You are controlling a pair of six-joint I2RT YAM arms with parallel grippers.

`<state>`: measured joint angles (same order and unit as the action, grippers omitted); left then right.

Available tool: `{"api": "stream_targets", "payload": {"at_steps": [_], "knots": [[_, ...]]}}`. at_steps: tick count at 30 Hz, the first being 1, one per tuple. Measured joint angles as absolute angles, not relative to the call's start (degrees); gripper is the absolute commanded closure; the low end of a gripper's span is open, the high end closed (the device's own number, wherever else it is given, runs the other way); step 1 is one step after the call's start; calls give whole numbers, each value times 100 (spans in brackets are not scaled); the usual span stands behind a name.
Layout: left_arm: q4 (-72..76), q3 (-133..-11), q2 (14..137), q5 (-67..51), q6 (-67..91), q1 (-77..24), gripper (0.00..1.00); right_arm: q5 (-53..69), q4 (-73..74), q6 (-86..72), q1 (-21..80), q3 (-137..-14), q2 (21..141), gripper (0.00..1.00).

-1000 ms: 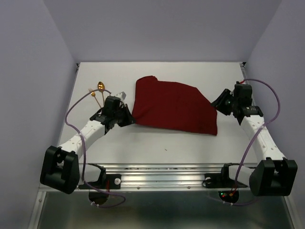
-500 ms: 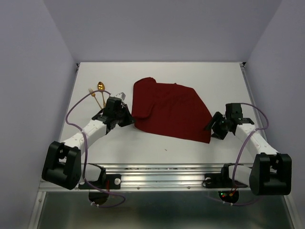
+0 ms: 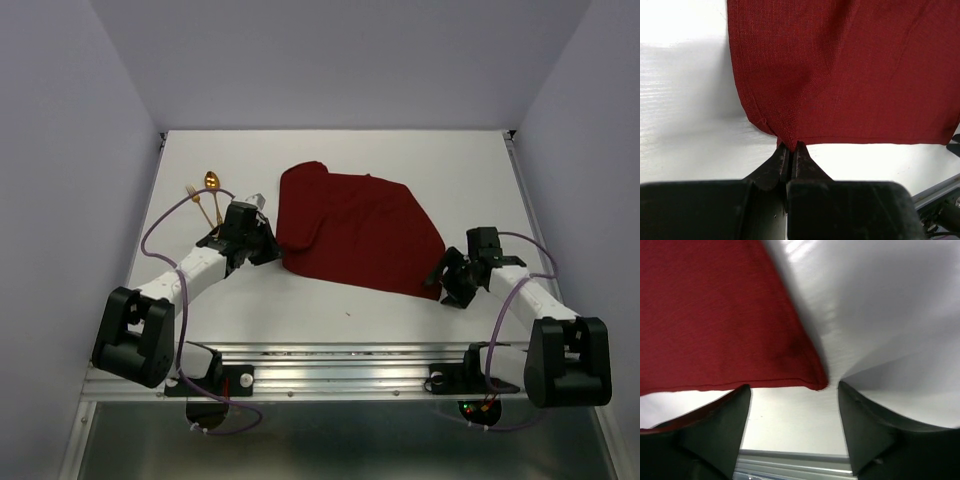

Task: Fold the napkin into a case and place the utensils inside
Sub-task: Flatten out the crumpled napkin at the center of the board.

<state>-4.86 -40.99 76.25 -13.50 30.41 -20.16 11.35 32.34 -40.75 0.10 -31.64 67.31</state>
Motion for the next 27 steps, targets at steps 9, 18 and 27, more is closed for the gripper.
{"api": "stream_targets", "payload": {"at_steps": [9,18,27], "knots": [[-495,-4174,7693,-1354,3028,-2016,100,1103,2176,-4445,714,-3197,7397,79],[-548,-4176,7690,-1341,3020,-2016,100,462,2117,-4530,913,-3199,7334,66],[-585,-4176,7660,-1304,3006,-2016,100,38,2193,-4504,910,-3251,7133,38]]}}
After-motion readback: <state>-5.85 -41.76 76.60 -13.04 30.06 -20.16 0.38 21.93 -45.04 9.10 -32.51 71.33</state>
